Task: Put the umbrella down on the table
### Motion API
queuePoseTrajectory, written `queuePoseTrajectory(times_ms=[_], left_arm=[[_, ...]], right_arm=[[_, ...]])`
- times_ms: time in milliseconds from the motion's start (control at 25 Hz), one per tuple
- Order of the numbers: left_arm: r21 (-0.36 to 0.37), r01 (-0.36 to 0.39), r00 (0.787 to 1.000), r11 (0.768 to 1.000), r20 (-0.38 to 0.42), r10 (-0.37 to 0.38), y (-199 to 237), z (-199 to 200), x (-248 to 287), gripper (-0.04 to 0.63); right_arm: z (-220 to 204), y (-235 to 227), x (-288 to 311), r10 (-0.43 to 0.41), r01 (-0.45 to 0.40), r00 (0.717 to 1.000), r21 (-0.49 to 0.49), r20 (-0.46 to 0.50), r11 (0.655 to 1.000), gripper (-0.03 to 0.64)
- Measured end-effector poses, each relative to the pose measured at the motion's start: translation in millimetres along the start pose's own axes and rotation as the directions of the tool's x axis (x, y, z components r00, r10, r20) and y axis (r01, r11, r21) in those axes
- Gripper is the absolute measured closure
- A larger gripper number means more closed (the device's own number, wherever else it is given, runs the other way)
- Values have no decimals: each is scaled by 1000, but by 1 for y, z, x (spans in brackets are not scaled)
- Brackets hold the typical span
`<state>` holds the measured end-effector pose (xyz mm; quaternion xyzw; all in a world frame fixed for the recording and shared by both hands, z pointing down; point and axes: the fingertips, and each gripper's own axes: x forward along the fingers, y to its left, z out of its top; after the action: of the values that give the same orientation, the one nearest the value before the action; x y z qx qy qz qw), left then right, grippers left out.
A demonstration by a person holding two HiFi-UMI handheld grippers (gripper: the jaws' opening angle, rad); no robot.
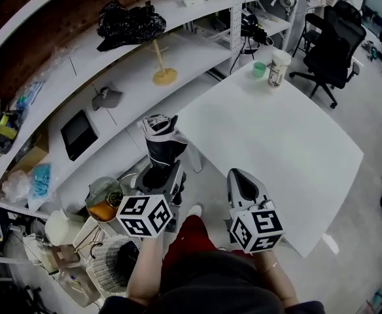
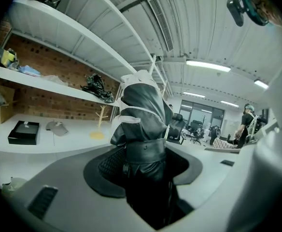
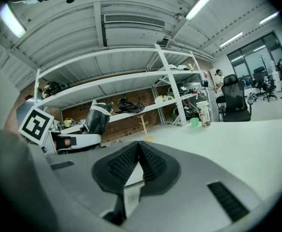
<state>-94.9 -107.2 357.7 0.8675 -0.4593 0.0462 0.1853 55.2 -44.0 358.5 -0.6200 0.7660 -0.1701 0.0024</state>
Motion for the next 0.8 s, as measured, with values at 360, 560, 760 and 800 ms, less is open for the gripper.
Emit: queuePoseTrajectory(times_ms=[360, 560, 760, 800], left_arm=[[21, 87, 994, 996, -61, -86, 52, 28, 73, 370], [28, 141, 986, 990, -95, -138, 69, 38, 111, 370], [48, 200, 972, 979, -132, -192, 77, 42, 144, 370], [52, 212, 969, 976, -140, -203, 79, 42, 151, 370]], right_arm=[[13, -8, 75, -111, 112, 994, 42, -8, 993, 598], [18, -14, 106, -171, 171, 985, 49, -12, 984, 598], [17, -22, 129, -226, 227, 974, 58, -19, 972, 598], [17, -24, 133, -237, 238, 971, 61, -18, 969, 598]])
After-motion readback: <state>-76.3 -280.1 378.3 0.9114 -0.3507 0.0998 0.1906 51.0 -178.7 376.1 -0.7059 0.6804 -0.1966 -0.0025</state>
